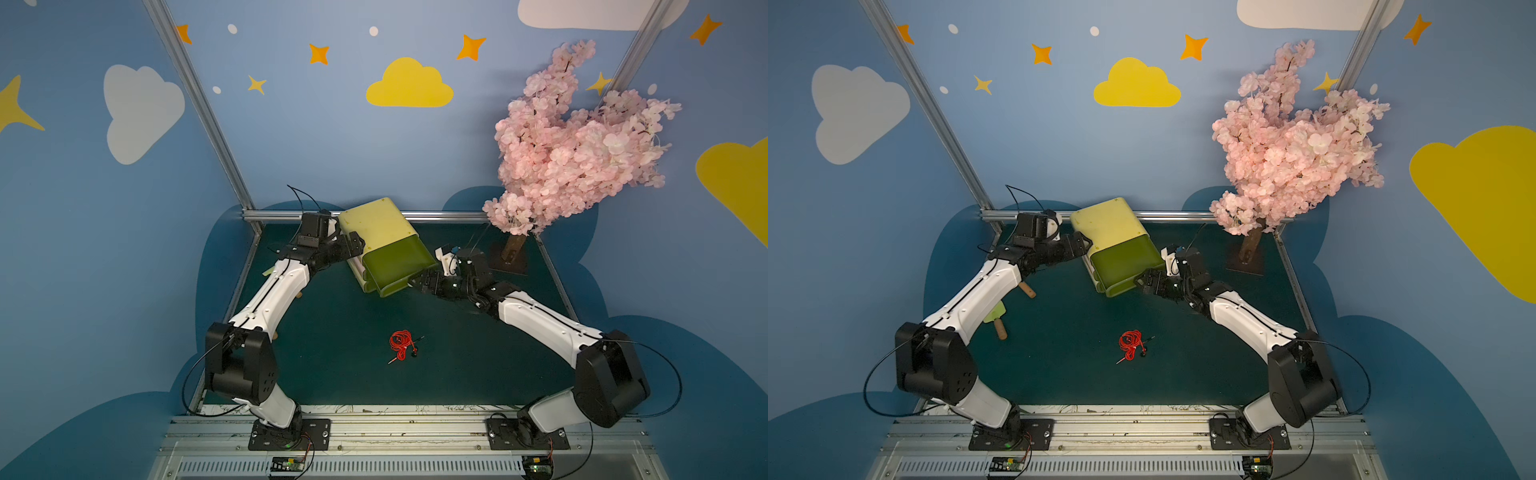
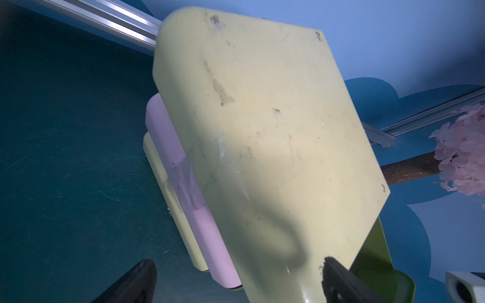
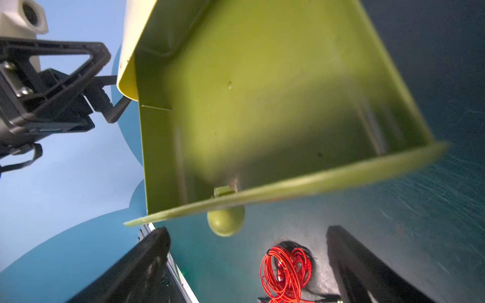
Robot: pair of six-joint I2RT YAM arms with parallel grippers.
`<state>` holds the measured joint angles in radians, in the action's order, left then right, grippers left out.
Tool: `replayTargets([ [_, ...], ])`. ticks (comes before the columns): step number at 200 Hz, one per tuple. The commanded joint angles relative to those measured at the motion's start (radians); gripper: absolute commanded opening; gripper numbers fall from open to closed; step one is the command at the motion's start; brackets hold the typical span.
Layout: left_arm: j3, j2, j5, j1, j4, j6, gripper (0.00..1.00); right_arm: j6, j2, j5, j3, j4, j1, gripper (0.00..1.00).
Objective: Place the wired earphones into the drawer by color
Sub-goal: Open the drawer in the storage box, then pick up the wired earphones from the center of the board.
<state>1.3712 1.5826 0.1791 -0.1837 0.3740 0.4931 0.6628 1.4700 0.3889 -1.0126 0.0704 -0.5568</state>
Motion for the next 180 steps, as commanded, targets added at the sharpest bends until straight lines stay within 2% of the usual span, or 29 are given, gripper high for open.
replayTargets([
  [1, -0.028, -0.085, -0.018, 0.001, 0.016, 0.003, 1.00, -0.052, -0.064, 0.007, 0.041, 0.032, 0.006, 0.98],
  [44, -0.135, -0.205, -0.033, 0.001, 0.016, 0.011, 1.00, -0.128, -0.162, 0.000, 0.148, 0.041, 0.006, 0.98],
  [96, -0.385, -0.414, -0.018, 0.000, -0.025, 0.042, 1.00, -0.248, -0.252, 0.053, 0.259, 0.073, 0.001, 0.98],
  [142, -0.615, -0.560, 0.041, -0.007, -0.083, 0.078, 1.00, -0.246, -0.288, 0.013, 0.367, -0.001, -0.042, 0.98],
  [167, -0.735, -0.633, 0.073, -0.014, -0.144, 0.112, 1.00, -0.217, -0.265, 0.014, 0.387, -0.039, -0.071, 0.98],
  [180, -0.786, -0.666, 0.087, -0.017, -0.173, 0.129, 1.00, -0.197, -0.246, -0.005, 0.398, -0.062, -0.088, 0.95],
])
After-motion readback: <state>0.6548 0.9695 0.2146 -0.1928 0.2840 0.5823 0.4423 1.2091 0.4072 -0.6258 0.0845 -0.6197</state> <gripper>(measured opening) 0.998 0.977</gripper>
